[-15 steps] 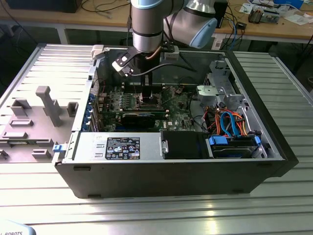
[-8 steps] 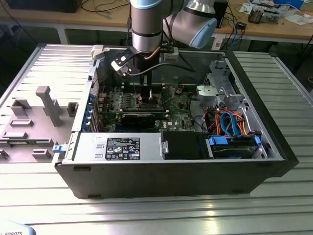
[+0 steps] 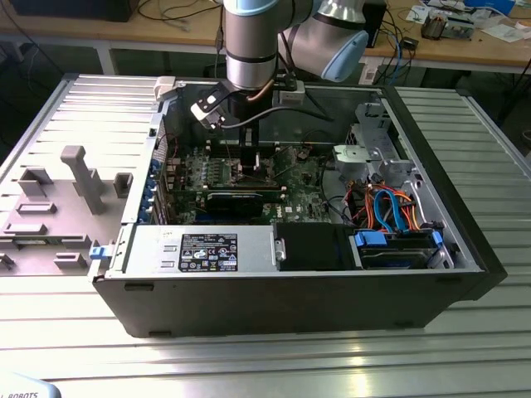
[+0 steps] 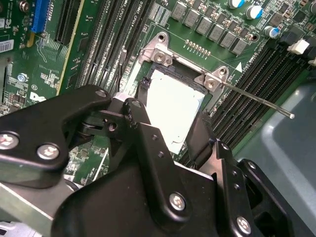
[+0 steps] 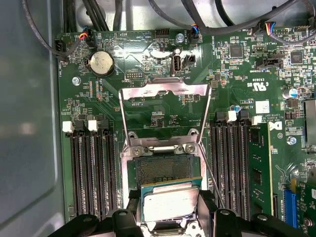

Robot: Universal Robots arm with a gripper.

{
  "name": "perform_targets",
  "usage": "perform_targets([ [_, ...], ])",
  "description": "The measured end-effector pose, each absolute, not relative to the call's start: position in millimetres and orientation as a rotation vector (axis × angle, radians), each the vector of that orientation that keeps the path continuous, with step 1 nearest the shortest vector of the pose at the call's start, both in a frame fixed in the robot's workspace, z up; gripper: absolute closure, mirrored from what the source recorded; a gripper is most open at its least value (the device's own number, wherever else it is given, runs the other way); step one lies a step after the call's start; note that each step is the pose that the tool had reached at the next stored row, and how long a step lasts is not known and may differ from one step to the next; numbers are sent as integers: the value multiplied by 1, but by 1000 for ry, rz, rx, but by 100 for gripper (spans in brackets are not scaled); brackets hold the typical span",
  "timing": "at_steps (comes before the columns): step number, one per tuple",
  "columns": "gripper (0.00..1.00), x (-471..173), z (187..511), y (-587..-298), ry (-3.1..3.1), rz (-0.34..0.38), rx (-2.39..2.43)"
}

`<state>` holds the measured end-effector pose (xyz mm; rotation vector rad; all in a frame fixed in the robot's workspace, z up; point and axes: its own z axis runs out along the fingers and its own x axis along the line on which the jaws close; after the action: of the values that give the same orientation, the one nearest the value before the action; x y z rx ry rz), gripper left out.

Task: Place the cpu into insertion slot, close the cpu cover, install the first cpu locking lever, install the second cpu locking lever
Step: 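Place the cpu into insertion slot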

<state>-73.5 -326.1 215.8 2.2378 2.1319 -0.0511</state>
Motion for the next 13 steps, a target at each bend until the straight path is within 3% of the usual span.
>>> perform_targets([
  [4,44,-74,216,-326,2132,-51,2238],
  [5,38,-74,216,-326,2132,-51,2238],
  [13,38,-73,216,-326,2155,-50,2215],
])
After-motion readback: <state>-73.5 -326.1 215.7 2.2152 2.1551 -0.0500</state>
